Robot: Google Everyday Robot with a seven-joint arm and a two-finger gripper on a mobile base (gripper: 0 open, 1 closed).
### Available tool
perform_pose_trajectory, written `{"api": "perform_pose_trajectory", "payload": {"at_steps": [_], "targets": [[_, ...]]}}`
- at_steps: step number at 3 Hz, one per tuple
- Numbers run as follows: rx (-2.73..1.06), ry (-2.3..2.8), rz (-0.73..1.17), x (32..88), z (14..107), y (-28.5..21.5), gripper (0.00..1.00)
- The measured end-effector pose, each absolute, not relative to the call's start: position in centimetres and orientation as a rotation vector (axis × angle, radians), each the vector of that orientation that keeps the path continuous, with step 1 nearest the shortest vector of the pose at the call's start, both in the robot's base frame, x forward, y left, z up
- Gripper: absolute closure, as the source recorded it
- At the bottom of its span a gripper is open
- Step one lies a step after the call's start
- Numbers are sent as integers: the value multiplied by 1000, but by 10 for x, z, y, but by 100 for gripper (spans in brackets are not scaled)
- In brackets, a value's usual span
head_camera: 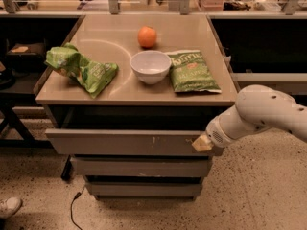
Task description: Close top drawer
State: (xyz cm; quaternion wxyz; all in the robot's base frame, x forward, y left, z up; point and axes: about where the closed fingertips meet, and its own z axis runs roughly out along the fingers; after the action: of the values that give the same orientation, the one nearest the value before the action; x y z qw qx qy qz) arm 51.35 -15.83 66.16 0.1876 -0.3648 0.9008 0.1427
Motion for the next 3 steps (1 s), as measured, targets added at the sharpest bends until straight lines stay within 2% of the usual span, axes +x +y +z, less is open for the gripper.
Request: {"api": "perform_pose_trajectory", "payload": {"at_steps": [2, 3], "targets": [[-984, 2506, 328, 548, 665, -169, 100], [-989, 2510, 338, 546, 665, -169, 100]]}}
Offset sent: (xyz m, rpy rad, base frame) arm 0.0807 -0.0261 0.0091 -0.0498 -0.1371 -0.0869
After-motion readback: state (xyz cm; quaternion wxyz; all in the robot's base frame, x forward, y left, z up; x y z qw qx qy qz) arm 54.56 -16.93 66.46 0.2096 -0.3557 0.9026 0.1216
